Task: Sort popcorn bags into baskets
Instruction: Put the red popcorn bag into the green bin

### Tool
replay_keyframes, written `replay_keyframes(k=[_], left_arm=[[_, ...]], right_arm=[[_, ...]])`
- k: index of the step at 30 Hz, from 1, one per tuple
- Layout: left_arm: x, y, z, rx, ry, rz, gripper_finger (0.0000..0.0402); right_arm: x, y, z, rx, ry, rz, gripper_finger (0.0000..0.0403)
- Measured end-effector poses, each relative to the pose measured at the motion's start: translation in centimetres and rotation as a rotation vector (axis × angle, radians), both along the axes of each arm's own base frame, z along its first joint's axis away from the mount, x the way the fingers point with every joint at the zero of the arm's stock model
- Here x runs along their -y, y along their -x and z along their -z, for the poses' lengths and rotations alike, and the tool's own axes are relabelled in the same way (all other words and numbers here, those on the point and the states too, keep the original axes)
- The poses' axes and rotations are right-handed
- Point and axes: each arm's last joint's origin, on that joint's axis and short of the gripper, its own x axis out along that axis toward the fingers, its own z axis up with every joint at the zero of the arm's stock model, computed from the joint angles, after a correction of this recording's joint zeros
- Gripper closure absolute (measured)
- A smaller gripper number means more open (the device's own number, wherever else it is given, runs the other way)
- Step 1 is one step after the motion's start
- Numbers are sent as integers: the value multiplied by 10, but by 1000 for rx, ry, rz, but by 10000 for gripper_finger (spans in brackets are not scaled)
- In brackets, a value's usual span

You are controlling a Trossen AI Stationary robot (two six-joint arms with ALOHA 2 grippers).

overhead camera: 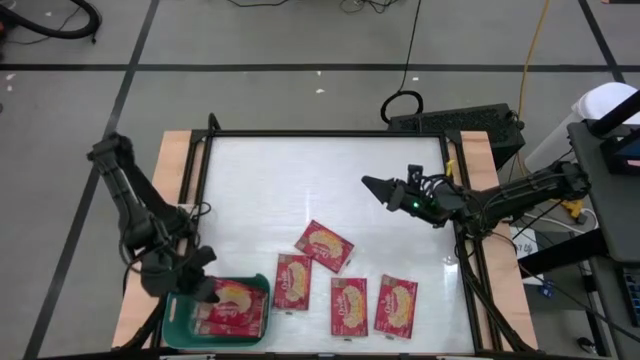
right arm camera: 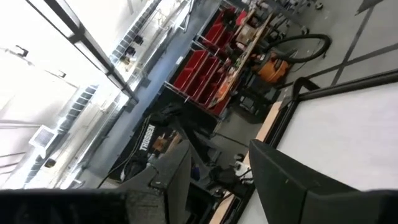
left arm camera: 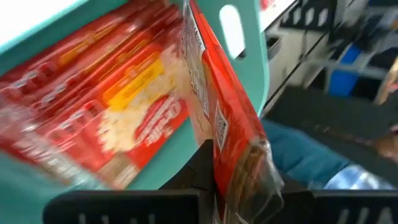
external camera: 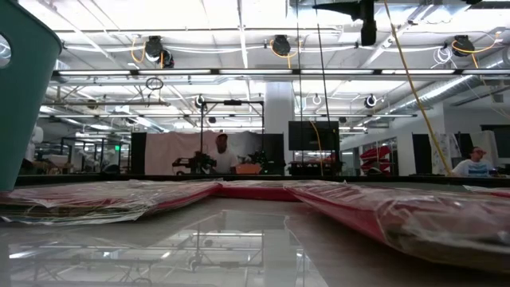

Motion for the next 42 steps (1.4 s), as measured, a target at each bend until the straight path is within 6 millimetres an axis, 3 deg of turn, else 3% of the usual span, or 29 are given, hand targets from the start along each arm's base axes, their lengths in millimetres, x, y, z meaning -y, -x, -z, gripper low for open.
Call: replay_keyframes(k=[7, 17, 26, 31, 42], left_arm=[[18, 2, 10, -45, -4, 21, 365], [36, 9, 20, -131, 23, 105, 280], [43, 18, 16, -270, 143, 221, 250], [32, 23, 1, -241, 230, 199, 250], [-23, 22, -31, 215, 95, 17, 250]], right_arm=[[-2, -1, 0, 17, -30, -78, 246], [-3, -1, -3, 46, -35, -104, 246], [-3, 0, -5, 64, -39, -103, 246], [-3, -1, -7, 71, -63, -105, 246], [-18, -15, -32, -228, -130, -146, 246]])
